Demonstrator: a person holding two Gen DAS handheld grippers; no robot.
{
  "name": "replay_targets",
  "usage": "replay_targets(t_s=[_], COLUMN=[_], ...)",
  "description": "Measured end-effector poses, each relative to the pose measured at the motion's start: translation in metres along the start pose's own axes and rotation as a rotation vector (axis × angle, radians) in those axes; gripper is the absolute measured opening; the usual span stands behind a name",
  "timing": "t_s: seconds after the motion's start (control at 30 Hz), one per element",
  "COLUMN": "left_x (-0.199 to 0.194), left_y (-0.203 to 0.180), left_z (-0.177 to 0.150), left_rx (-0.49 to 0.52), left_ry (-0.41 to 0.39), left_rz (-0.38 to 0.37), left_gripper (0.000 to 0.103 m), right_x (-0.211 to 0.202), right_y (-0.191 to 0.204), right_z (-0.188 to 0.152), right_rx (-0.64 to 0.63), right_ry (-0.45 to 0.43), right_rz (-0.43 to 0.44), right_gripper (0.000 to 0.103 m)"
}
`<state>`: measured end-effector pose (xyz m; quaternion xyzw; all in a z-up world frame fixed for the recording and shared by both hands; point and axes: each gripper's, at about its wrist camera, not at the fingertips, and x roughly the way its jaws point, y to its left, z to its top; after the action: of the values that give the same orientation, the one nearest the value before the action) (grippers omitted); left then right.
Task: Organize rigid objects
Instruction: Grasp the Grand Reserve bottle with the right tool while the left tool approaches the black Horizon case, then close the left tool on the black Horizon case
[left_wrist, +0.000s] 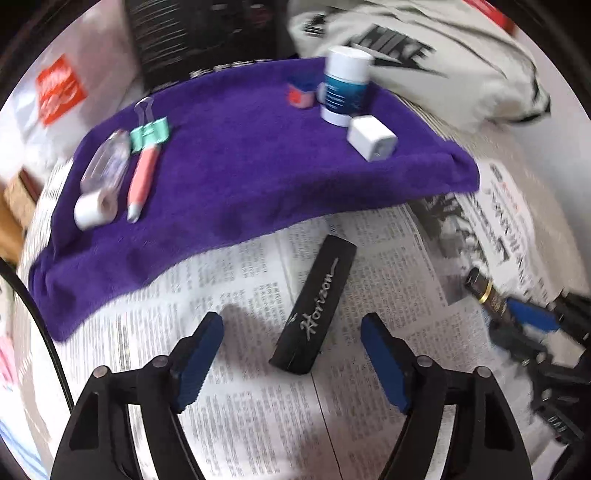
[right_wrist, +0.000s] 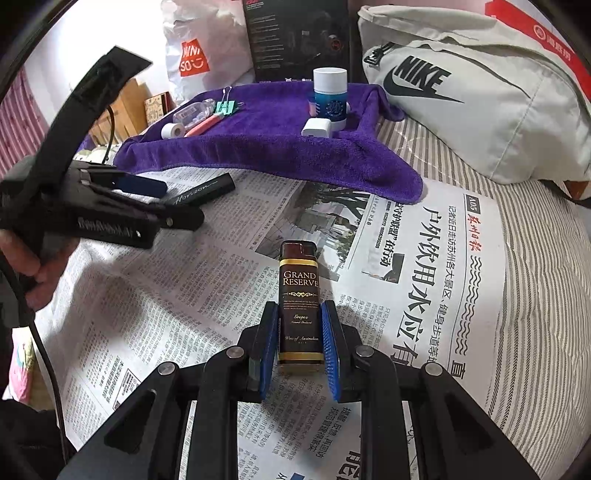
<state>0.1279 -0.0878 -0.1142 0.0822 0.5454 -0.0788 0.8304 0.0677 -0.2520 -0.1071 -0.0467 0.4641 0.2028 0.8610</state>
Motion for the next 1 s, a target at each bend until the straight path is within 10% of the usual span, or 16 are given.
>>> replay_targets(t_s=[1.0], left_x=[-0.005], left_y=[-0.009], left_z=[-0.011], left_rx=[0.087], left_ry=[-0.129], left_rz=[-0.063], left_gripper=[0.076], right_x=[0.003], right_y=[0.010], right_z=[0.003], right_rx=[-0.002], right_ry=[0.028], right_rz=[-0.077], right_gripper=[0.024])
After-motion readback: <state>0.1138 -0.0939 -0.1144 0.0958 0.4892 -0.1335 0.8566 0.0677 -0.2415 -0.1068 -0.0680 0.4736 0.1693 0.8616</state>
